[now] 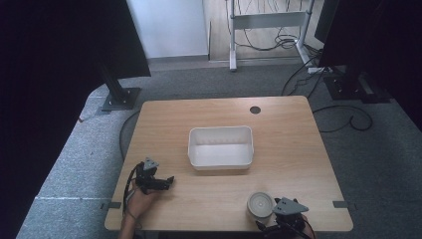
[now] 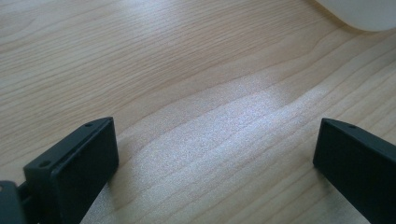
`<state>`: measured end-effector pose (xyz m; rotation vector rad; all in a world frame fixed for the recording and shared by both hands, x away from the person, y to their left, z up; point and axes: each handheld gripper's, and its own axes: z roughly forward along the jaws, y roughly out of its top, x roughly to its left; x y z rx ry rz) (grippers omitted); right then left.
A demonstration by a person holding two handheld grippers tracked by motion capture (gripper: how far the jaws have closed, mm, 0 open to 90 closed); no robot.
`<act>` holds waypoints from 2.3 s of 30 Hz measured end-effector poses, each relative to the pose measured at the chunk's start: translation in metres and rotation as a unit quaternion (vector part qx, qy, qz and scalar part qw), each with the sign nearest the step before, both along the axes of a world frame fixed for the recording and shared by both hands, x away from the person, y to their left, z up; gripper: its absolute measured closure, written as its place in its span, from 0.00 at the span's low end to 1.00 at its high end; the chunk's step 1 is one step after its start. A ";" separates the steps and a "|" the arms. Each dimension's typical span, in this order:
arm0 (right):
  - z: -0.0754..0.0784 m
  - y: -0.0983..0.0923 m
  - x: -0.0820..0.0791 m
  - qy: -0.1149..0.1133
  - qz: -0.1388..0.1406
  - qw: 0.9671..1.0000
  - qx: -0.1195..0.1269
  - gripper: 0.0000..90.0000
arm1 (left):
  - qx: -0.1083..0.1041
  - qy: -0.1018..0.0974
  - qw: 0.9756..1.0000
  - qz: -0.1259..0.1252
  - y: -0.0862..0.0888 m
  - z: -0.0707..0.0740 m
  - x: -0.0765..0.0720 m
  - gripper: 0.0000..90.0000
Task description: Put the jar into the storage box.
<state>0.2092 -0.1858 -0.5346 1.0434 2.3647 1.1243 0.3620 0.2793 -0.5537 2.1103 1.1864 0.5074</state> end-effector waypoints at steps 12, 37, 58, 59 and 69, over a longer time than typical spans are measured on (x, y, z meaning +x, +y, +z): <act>0.002 0.016 0.009 -0.010 0.007 1.000 -0.007 0.05 | 0.000 0.000 1.000 0.000 0.000 0.000 0.000 0.00; 0.007 0.023 0.016 -0.007 -0.031 0.999 -0.010 0.11 | 0.000 0.001 1.000 0.000 0.000 0.000 0.001 0.00; 0.021 0.036 0.037 -0.015 -0.036 0.999 -0.003 0.11 | 0.000 0.000 1.000 0.000 0.000 0.000 0.001 0.00; 0.021 0.036 0.038 -0.014 -0.035 0.999 -0.003 0.11 | 0.000 0.000 1.000 0.000 0.000 0.000 0.001 0.00; 0.028 0.045 0.050 -0.021 -0.031 0.999 0.003 0.11 | 0.000 0.000 1.000 0.000 0.000 0.000 0.001 0.00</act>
